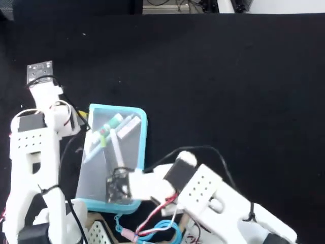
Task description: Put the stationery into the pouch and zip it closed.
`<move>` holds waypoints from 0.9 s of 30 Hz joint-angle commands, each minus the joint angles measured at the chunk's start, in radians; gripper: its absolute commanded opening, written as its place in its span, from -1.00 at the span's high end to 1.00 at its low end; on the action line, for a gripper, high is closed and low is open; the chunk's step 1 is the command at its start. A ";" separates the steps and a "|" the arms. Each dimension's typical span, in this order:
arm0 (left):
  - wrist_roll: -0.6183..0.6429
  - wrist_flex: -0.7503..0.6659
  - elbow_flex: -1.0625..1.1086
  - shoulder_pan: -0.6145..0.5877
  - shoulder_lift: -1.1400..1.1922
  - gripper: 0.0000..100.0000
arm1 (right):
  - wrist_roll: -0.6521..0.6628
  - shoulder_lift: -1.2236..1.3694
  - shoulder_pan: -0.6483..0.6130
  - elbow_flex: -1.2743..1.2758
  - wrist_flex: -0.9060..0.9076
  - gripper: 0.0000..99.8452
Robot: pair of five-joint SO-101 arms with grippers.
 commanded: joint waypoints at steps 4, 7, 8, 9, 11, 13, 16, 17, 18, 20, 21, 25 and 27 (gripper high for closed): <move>0.025 -0.032 -0.116 -0.113 0.075 0.46 | -0.048 0.001 -0.077 -0.016 -0.003 0.61; 0.089 -0.064 -0.142 -0.193 0.120 0.46 | -0.114 0.002 -0.118 -0.008 -0.051 0.61; 0.103 -0.069 -0.153 -0.211 0.133 0.46 | -0.121 0.002 -0.126 -0.008 -0.060 0.61; 0.109 -0.071 -0.162 -0.223 0.149 0.46 | -0.124 0.002 -0.129 -0.008 -0.064 0.61; 0.118 -0.071 -0.174 -0.236 0.173 0.46 | -0.126 0.002 -0.129 -0.012 -0.071 0.61; 0.118 -0.072 -0.179 -0.234 0.190 0.46 | -0.161 0.002 -0.126 -0.021 -0.084 0.61; 0.118 -0.072 -0.177 -0.219 0.199 0.46 | -0.295 0.002 -0.123 -0.038 -0.121 0.61; 0.115 -0.072 -0.174 -0.211 0.201 0.46 | -0.325 0.002 -0.123 -0.041 -0.129 0.61; 0.110 -0.071 -0.174 -0.202 0.204 0.46 | -0.361 0.002 -0.123 -0.042 -0.143 0.61; 0.109 -0.069 -0.170 -0.174 0.207 0.46 | -0.404 0.002 -0.123 -0.036 -0.172 0.61; 0.103 -0.066 -0.168 -0.163 0.207 0.46 | -0.414 0.004 -0.123 -0.033 -0.190 0.61; 0.015 -0.064 -0.156 -0.150 0.207 0.46 | -0.473 0.004 -0.080 0.018 -0.339 0.61; 0.011 -0.064 -0.153 -0.153 0.207 0.46 | -0.531 0.004 -0.055 0.058 -0.437 0.61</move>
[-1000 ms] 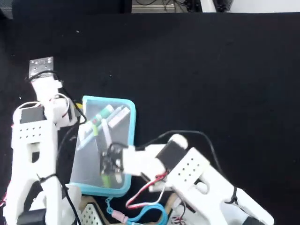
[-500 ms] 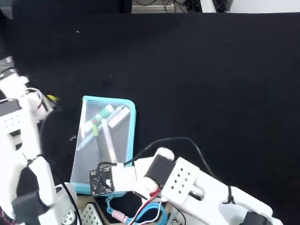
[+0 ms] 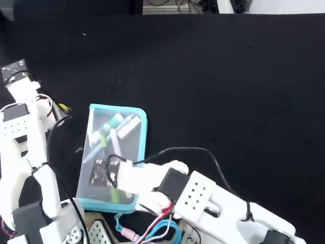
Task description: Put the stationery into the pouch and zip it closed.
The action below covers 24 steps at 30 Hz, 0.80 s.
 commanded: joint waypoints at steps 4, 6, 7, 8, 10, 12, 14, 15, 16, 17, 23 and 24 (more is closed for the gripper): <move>-0.029 -0.014 -0.042 -0.036 -0.008 0.46 | -0.144 0.004 -0.084 0.077 -0.236 0.61; -0.021 -0.015 -0.053 -0.084 -0.014 0.46 | -0.166 0.004 -0.172 0.093 -0.267 0.61; 0.000 -0.009 -0.065 -0.107 -0.014 0.46 | -0.170 0.004 -0.204 0.101 -0.288 0.61; 0.026 -0.008 -0.076 -0.133 -0.012 0.46 | -0.176 0.004 -0.226 0.108 -0.315 0.61; 0.077 -0.009 -0.090 -0.185 -0.012 0.46 | -0.198 0.004 -0.242 0.128 -0.382 0.60; 0.129 -0.011 -0.107 -0.234 -0.008 0.46 | -0.212 0.004 -0.245 0.157 -0.459 0.60; 0.187 -0.009 -0.124 -0.288 -0.006 0.46 | -0.213 0.004 -0.245 0.189 -0.516 0.60; 0.216 -0.009 -0.130 -0.314 -0.006 0.46 | -0.213 0.004 -0.247 0.205 -0.532 0.60; 0.245 -0.011 -0.134 -0.338 -0.006 0.46 | -0.213 0.004 -0.247 0.220 -0.548 0.60; 0.272 -0.011 -0.140 -0.360 -0.006 0.46 | -0.213 0.004 -0.247 0.234 -0.559 0.60; 0.362 -0.009 -0.145 -0.417 -0.014 0.46 | -0.230 0.004 -0.304 0.259 -0.554 0.42; 0.370 -0.009 -0.145 -0.418 -0.014 0.46 | -0.239 0.004 -0.330 0.259 -0.554 0.41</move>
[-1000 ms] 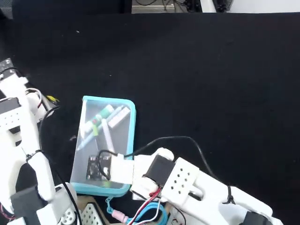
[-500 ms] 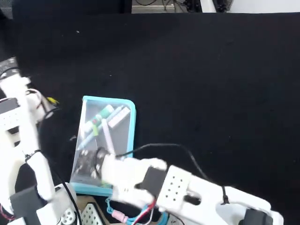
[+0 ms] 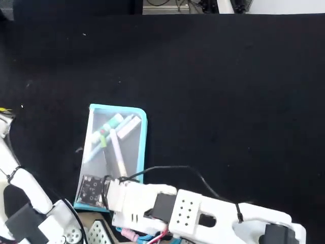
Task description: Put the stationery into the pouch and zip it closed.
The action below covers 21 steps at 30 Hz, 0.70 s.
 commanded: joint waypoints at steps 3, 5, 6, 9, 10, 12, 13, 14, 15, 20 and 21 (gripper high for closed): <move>0.046 -0.009 -0.056 -0.022 -0.014 0.46 | -0.034 0.004 -0.120 -0.012 -0.029 0.45; 0.046 -0.008 -0.056 -0.022 -0.014 0.46 | -0.032 0.005 -0.127 -0.002 -0.055 0.46; 0.046 -0.008 -0.056 -0.022 -0.014 0.46 | -0.032 0.010 -0.121 0.008 -0.068 0.46; 0.046 -0.008 -0.054 -0.022 -0.014 0.46 | -0.025 0.065 -0.071 0.021 -0.115 0.45; 0.046 -0.008 -0.054 -0.022 -0.014 0.46 | -0.025 0.097 -0.049 0.022 -0.132 0.45; 0.046 -0.008 -0.054 -0.022 -0.015 0.46 | -0.023 0.174 -0.012 0.015 -0.161 0.45; 0.046 -0.008 -0.054 -0.022 -0.015 0.46 | -0.023 0.214 -0.003 0.012 -0.180 0.45; 0.046 -0.008 -0.056 -0.022 -0.015 0.46 | -0.023 0.251 0.005 0.004 -0.195 0.45; 0.046 -0.008 -0.056 -0.022 -0.015 0.46 | -0.023 0.283 0.009 -0.008 -0.199 0.45; 0.046 -0.008 -0.056 -0.022 -0.015 0.46 | -0.023 0.369 0.091 -0.087 -0.178 0.45; 0.046 -0.008 -0.056 -0.022 -0.015 0.46 | -0.023 0.372 0.120 -0.091 -0.178 0.45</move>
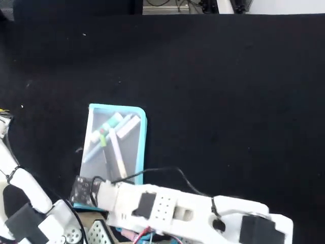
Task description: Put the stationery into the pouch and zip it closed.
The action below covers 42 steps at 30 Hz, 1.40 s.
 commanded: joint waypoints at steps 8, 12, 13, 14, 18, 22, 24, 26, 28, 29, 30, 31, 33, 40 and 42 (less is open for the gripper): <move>0.009 -0.008 -0.056 -0.004 -0.017 0.46 | 0.077 0.039 0.284 -0.085 -0.006 0.45; 0.009 -0.008 -0.054 -0.004 -0.017 0.46 | 0.098 0.039 0.348 -0.134 0.000 0.45; 0.009 -0.008 -0.054 -0.004 -0.017 0.46 | 0.101 0.039 0.361 -0.143 0.005 0.45; 0.009 -0.008 -0.053 -0.001 -0.017 0.46 | 0.101 0.038 0.371 -0.154 0.021 0.45; 0.009 -0.008 -0.050 -0.001 -0.017 0.46 | 0.094 0.028 0.377 -0.214 0.167 0.45; 0.009 -0.008 -0.050 0.001 -0.017 0.46 | 0.087 -0.079 0.367 -0.200 0.267 0.45; 0.008 -0.008 -0.050 0.001 -0.017 0.46 | 0.040 -0.170 0.359 -0.168 0.293 0.45; 0.008 -0.008 -0.050 0.001 -0.017 0.46 | 0.002 -0.278 0.331 -0.133 0.324 0.45; 0.008 -0.008 -0.050 0.001 -0.017 0.46 | -0.018 -0.380 0.273 -0.085 0.364 0.46; 0.008 -0.008 -0.050 0.001 -0.017 0.46 | -0.021 -0.424 0.233 -0.048 0.374 0.46; 0.008 -0.008 -0.050 0.001 -0.017 0.46 | -0.026 -0.463 0.192 -0.008 0.376 0.46; 0.008 -0.008 -0.050 0.001 -0.017 0.46 | -0.038 -0.495 0.152 0.036 0.370 0.46; 0.008 -0.008 -0.050 0.001 -0.017 0.46 | -0.077 -0.535 0.104 0.113 0.327 0.46; 0.008 -0.008 -0.050 0.001 -0.017 0.46 | -0.230 -0.526 0.097 0.229 0.169 0.46; 0.008 -0.008 -0.050 0.001 -0.017 0.46 | -0.259 -0.506 0.101 0.234 0.140 0.46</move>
